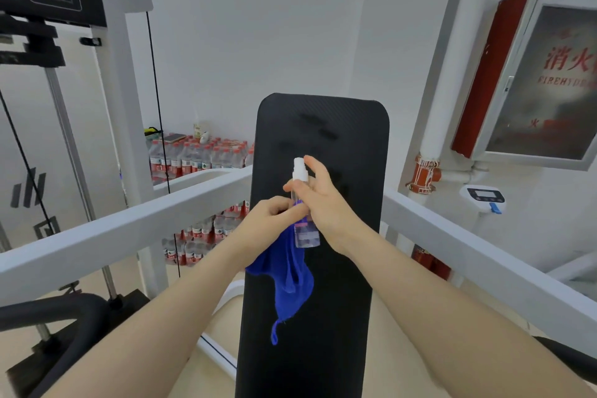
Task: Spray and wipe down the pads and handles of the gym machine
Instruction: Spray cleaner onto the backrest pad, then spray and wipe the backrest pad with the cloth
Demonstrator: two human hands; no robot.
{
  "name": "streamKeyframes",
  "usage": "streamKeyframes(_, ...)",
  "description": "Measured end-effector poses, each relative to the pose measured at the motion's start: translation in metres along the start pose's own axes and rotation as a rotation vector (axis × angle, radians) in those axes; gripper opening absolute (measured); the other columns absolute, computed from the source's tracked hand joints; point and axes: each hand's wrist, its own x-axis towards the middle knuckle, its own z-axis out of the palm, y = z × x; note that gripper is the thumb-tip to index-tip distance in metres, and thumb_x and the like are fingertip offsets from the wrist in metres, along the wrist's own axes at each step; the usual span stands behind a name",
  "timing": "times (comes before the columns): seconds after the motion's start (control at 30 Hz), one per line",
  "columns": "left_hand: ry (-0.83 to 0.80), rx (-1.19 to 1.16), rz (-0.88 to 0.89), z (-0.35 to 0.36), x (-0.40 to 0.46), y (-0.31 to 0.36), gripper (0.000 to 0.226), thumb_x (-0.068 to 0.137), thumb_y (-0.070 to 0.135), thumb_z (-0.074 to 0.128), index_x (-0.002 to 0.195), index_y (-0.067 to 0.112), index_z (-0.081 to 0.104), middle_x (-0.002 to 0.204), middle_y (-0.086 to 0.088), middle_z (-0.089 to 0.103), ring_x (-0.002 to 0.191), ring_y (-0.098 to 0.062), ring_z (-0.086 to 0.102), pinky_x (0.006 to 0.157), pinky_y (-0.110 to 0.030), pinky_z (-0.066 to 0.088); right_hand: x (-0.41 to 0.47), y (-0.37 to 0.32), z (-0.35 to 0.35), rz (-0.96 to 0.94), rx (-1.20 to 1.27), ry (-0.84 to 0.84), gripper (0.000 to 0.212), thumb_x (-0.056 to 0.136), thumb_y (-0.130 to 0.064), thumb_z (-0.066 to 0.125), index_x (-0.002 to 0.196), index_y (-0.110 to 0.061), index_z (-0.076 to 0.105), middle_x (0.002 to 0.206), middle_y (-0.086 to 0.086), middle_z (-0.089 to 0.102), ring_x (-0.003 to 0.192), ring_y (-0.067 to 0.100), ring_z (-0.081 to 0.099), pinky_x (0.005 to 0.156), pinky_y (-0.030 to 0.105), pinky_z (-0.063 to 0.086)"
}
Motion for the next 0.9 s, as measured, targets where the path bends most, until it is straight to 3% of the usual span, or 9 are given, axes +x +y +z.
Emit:
streamKeyframes(0.1,0.014,-0.101,-0.079,0.009,-0.002,0.0,0.021,0.091,0.029,0.052,0.096,0.013,0.065,0.08,0.003,0.07,0.07,-0.004,0.064,0.07,-0.022,0.042,-0.006,0.011,-0.003,0.038,-0.023,-0.077,0.049,0.101,-0.032,0.034,0.147,-0.034,0.015,0.128,-0.015,0.048,0.106,0.003,0.052,0.075,0.015,0.049)
streamKeyframes(0.2,0.153,-0.397,-0.216,0.007,-0.001,0.001,0.015,0.089,0.027,0.053,0.084,0.016,0.062,0.071,0.0,0.068,0.071,-0.017,0.061,0.073,-0.031,0.044,-0.011,0.03,-0.01,0.159,0.085,-0.11,0.057,0.099,-0.037,0.039,0.148,-0.034,0.009,0.147,-0.006,0.035,0.13,0.016,0.04,0.109,0.034,0.034)
streamKeyframes(0.33,0.196,-0.616,-0.327,-0.007,0.006,-0.001,0.021,0.074,0.035,0.056,0.078,0.015,0.063,0.076,-0.005,0.065,0.068,-0.021,0.058,0.075,-0.036,0.045,-0.021,0.057,-0.004,0.129,0.063,-0.346,0.088,0.084,-0.017,0.067,0.143,-0.043,0.007,0.131,-0.008,0.05,0.117,0.012,0.054,0.103,0.037,0.042)
streamKeyframes(0.43,0.28,-0.636,-0.331,-0.003,0.013,0.0,0.017,0.08,0.028,0.052,0.078,0.015,0.061,0.075,-0.003,0.063,0.067,-0.016,0.056,0.067,-0.031,0.044,-0.008,0.062,0.007,0.073,0.065,-0.155,0.063,0.09,-0.017,0.06,0.139,-0.037,0.026,0.124,-0.016,0.05,0.108,0.003,0.055,0.083,0.019,0.05)
streamKeyframes(0.5,0.31,-0.617,-0.302,-0.002,0.017,0.004,0.016,0.086,0.027,0.05,0.08,0.015,0.059,0.07,-0.002,0.064,0.063,-0.013,0.058,0.064,-0.028,0.042,0.005,0.061,0.004,0.032,0.059,-0.005,0.042,0.095,-0.018,0.051,0.132,-0.035,0.04,0.117,-0.014,0.056,0.104,0.006,0.059,0.082,0.02,0.051)
streamKeyframes(0.7,0.409,0.047,-0.234,-0.047,0.041,-0.006,0.031,0.093,0.027,0.05,0.122,0.02,0.043,0.121,-0.005,0.052,0.094,-0.015,0.053,0.08,-0.032,0.044,0.048,0.026,-0.062,-0.156,-0.447,0.595,0.045,0.096,-0.014,0.044,0.137,-0.031,0.041,0.104,-0.003,0.056,0.088,0.013,0.053,0.079,0.028,0.045)
streamKeyframes(0.77,0.46,0.126,-0.204,-0.06,0.054,-0.011,0.046,0.09,0.023,0.055,0.132,0.02,0.036,0.13,-0.006,0.048,0.098,-0.018,0.056,0.077,-0.031,0.049,0.068,0.01,-0.078,-0.199,-0.642,0.725,0.049,0.094,-0.01,0.045,0.139,-0.028,0.039,0.108,0.001,0.049,0.093,0.016,0.045,0.079,0.028,0.039)
streamKeyframes(0.83,0.518,0.156,-0.155,-0.065,0.068,-0.011,0.043,0.089,0.026,0.058,0.127,0.021,0.039,0.13,-0.007,0.051,0.089,-0.018,0.058,0.068,-0.027,0.052,0.087,0.002,-0.082,-0.233,-0.768,0.848,0.047,0.09,-0.009,0.051,0.135,-0.021,0.041,0.127,0.009,0.042,0.112,0.024,0.041,0.093,0.035,0.037)
streamKeyframes(0.9,0.516,0.191,-0.141,-0.07,0.085,-0.014,0.055,0.087,0.034,0.061,0.134,0.018,0.037,0.133,-0.006,0.05,0.101,-0.024,0.058,0.082,-0.035,0.053,0.108,0.004,-0.075,-0.185,-0.859,0.862,0.044,0.09,-0.02,0.056,0.131,-0.015,0.041,0.145,0.013,0.028,0.132,0.031,0.029,0.109,0.042,0.023)
